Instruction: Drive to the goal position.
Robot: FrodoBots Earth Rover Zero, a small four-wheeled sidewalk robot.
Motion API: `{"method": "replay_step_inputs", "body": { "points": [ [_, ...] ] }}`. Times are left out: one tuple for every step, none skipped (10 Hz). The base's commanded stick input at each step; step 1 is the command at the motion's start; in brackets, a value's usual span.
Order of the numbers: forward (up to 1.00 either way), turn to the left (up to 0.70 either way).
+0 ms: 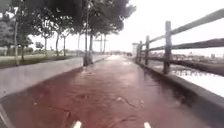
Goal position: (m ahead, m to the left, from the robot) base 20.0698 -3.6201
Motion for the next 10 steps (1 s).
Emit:
{"method": "replay_step_inputs", "body": {
  "points": [
    [0.50, 0.50],
    [0.50, 0.50],
    [0.50, 0.07],
    [0.50, 0.00],
    [0.50, 0.00],
    [0.50, 0.00],
    [0.50, 0.00],
    [0.50, 0.00],
    [0.50, 0.00],
    [0.50, 0.00]
  ]
}}
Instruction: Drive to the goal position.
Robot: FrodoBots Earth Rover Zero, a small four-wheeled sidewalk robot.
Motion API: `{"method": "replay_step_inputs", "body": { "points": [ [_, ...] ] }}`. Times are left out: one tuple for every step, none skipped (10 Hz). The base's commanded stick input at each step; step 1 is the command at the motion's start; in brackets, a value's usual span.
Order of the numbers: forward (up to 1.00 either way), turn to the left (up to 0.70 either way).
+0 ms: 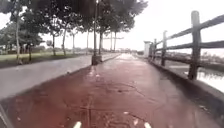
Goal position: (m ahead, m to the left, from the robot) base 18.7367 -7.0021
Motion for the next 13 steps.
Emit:
{"method": "replay_step_inputs", "body": {
  "points": [
    [0.50, 0.00],
    [0.50, 0.00],
    [0.50, 0.00],
    [0.50, 0.00],
    [0.50, 0.00],
    [0.50, -0.16],
    [0.50, -0.47],
    [0.50, 0.00],
    [0.50, 0.00],
    [0.50, 0.00],
    [0.50, 0.00],
    [0.50, 0.00],
    [0.50, 0.00]
  ]
}}
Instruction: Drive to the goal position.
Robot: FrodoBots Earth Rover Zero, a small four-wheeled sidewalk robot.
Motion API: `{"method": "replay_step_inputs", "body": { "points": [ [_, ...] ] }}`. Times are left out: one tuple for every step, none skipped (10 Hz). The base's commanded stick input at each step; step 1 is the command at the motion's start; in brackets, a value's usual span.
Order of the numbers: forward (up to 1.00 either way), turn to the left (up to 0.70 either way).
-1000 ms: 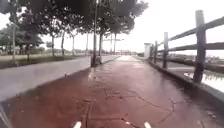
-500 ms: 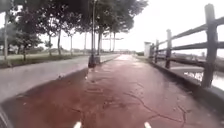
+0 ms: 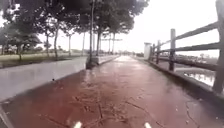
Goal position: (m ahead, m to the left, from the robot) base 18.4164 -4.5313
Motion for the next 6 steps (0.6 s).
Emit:
{"method": "replay_step_inputs", "body": {
  "points": [
    [0.50, 0.00],
    [0.50, 0.00],
    [0.50, 0.00],
    [0.50, 0.00],
    [0.50, 0.00],
    [0.50, 0.00]
  ]
}}
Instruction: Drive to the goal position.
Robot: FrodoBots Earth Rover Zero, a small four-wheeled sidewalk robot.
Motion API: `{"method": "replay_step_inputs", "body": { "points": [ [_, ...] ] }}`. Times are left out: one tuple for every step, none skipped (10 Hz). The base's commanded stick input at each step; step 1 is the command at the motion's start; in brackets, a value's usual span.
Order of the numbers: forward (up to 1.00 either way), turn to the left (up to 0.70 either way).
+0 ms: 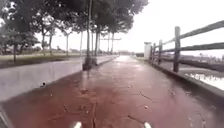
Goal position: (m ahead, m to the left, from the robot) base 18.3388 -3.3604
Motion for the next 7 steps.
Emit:
{"method": "replay_step_inputs", "body": {
  "points": [
    [0.50, 0.00],
    [0.50, 0.00],
    [0.50, 0.00],
    [0.50, 0.00],
    [0.50, 0.00],
    [0.50, 0.00],
    [0.50, 0.00]
  ]
}}
